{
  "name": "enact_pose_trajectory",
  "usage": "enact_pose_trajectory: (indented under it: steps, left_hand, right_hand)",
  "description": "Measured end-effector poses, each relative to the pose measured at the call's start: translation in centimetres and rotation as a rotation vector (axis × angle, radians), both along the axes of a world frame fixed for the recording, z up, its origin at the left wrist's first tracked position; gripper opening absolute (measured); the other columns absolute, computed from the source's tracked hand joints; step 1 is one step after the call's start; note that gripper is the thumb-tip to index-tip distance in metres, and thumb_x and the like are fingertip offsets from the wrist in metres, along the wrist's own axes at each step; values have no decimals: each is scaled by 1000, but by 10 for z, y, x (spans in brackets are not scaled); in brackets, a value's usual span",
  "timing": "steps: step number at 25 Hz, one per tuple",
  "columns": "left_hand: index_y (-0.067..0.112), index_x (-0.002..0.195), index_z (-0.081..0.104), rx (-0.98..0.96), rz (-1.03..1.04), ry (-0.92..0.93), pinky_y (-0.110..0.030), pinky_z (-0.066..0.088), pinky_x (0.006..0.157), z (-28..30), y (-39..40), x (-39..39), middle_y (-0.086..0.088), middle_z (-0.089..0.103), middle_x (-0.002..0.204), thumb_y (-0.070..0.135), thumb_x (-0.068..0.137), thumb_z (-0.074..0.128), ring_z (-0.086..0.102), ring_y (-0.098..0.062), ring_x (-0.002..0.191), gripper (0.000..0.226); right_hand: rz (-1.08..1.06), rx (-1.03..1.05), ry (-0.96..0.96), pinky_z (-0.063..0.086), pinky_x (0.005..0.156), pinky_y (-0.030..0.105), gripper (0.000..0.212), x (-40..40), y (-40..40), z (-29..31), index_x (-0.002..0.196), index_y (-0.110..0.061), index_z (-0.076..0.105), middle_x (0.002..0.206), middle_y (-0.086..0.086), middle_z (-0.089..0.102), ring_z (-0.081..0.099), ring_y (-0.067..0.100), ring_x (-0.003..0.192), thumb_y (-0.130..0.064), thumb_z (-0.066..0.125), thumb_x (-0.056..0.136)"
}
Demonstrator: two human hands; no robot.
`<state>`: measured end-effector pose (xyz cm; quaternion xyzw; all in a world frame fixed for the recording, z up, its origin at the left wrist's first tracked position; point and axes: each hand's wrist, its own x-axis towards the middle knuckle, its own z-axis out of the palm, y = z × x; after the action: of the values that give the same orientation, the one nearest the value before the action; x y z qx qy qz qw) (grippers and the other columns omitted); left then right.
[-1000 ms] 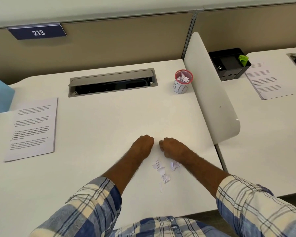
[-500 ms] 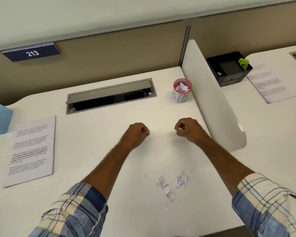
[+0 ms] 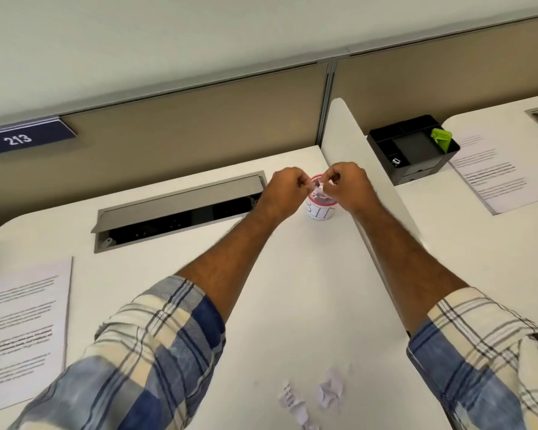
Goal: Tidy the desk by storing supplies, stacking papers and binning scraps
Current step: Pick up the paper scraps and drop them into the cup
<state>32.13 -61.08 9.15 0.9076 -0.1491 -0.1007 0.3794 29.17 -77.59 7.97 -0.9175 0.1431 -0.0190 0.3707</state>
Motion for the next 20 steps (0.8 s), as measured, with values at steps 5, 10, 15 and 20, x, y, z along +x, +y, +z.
enact_pose_trajectory:
  steps: [5,10,15,20]
  left_hand:
    - [11,96,79,50,-23,37,-22,51,70,-12,-36,33,-2,75,96,7,87,74,66,-13,84,11]
    - [11,102,82,99,-38,36,-25,56,81,-31,-38,39,-6,79,101,7,90,73,72,-18,90,16]
    - [14,84,77,42,75,5,-24,56,73,-29,-34,35,1,74,86,15,85,82,68,-12,79,5]
    - [11,94,76,-10,97,-36,-26,53,77,-23,-3,1,0,75,95,25,96,70,65,-12,82,15]
  right_hand:
    - [30,-123,123,54,87,33,24,21,-7,-7,116,-10,70,115,8,70,67,27,103,-19,70,94]
    - [35,-158,153,53,103,45,30,21,-14,-20,128,-8,66,128,15,68,66,34,113,-15,62,99]
    - [-18,-151,87,57,95,38,25,18,-16,-14,118,-8,70,114,12,72,68,29,101,-23,67,98]
    - [26,-150,-87,54,91,33,29,-12,-18,-17,123,-11,66,121,10,70,66,26,107,-28,61,100]
